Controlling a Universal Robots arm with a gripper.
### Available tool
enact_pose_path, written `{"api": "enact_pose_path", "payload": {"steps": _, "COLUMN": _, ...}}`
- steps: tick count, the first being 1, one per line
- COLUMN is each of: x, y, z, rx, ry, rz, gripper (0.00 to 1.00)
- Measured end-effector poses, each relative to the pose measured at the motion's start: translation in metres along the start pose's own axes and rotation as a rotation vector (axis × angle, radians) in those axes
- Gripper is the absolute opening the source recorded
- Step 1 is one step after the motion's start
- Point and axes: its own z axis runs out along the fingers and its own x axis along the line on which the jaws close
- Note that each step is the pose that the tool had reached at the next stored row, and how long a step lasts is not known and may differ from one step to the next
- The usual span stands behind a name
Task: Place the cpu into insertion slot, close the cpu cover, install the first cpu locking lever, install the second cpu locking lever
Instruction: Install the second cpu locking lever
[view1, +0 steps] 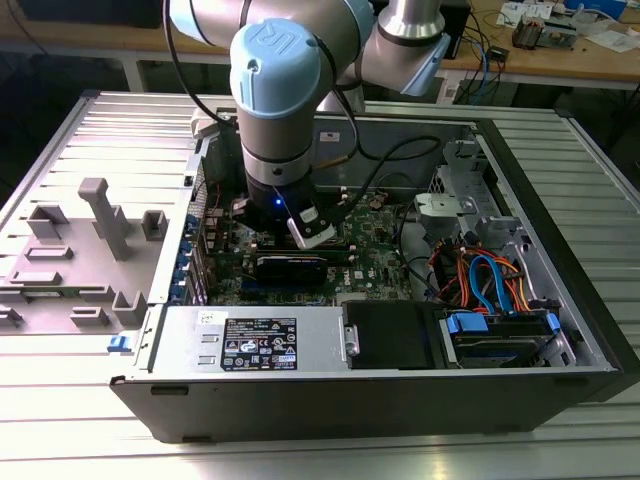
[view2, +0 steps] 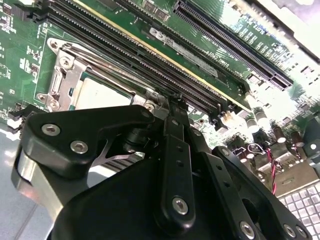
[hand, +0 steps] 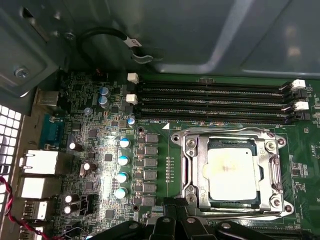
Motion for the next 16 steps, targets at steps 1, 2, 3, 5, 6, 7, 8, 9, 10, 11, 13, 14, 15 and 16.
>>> {"api": "enact_pose_path", "payload": {"steps": 1, "x": 0.0, "y": 0.0, "z": -0.0002, "rx": 0.0015, "ry": 0.0002, "rz": 0.0, "gripper": 0.11}}
{"api": "enact_pose_path", "payload": {"steps": 2, "x": -0.0001, "y": 0.0003, "z": -0.0016, "rx": 0.0017, "ry": 0.0002, "rz": 0.0, "gripper": 0.11}}
{"api": "enact_pose_path", "payload": {"steps": 3, "x": -0.0001, "y": 0.0007, "z": -0.0036, "rx": 0.0017, "ry": 0.0002, "rz": 0.0, "gripper": 0.11}}
{"api": "enact_pose_path", "payload": {"steps": 5, "x": -0.0001, "y": 0.0015, "z": -0.0072, "rx": 0.0016, "ry": 0.0001, "rz": 0.0, "gripper": 0.11}}
{"api": "enact_pose_path", "payload": {"steps": 6, "x": -0.0002, "y": 0.0022, "z": -0.0108, "rx": 0.0016, "ry": 0.0002, "rz": 0.0, "gripper": 0.11}}
{"api": "enact_pose_path", "payload": {"steps": 7, "x": -0.0002, "y": 0.0032, "z": -0.0156, "rx": 0.0017, "ry": 0.0002, "rz": 0.0, "gripper": 0.11}}
{"api": "enact_pose_path", "payload": {"steps": 8, "x": -0.0003, "y": 0.0041, "z": -0.0197, "rx": 0.0016, "ry": 0.0002, "rz": 0.0, "gripper": 0.11}}
{"api": "enact_pose_path", "payload": {"steps": 9, "x": -0.0003, "y": 0.0048, "z": -0.023, "rx": 0.0017, "ry": 0.0002, "rz": 0.0, "gripper": 0.11}}
{"api": "enact_pose_path", "payload": {"steps": 10, "x": -0.0004, "y": 0.0049, "z": -0.0238, "rx": 0.0016, "ry": 0.0002, "rz": 0.0, "gripper": 0.11}}
{"api": "enact_pose_path", "payload": {"steps": 11, "x": -0.0004, "y": 0.005, "z": -0.0237, "rx": 0.0015, "ry": 0.0001, "rz": 0.0, "gripper": 0.11}}
{"api": "enact_pose_path", "payload": {"steps": 13, "x": -0.0004, "y": 0.005, "z": -0.0242, "rx": 0.0017, "ry": 0.0002, "rz": 0.0, "gripper": 0.11}}
{"api": "enact_pose_path", "payload": {"steps": 14, "x": -0.0003, "y": 0.0051, "z": -0.0247, "rx": 0.0017, "ry": 0.0002, "rz": 0.0, "gripper": 0.11}}
{"api": "enact_pose_path", "payload": {"steps": 15, "x": -0.0004, "y": 0.0051, "z": -0.0247, "rx": 0.0016, "ry": 0.0002, "rz": 0.0, "gripper": 0.11}}
{"api": "enact_pose_path", "payload": {"steps": 16, "x": -0.0003, "y": 0.0052, "z": -0.0248, "rx": 0.0017, "ry": 0.0002, "rz": 0.0, "gripper": 0.11}}
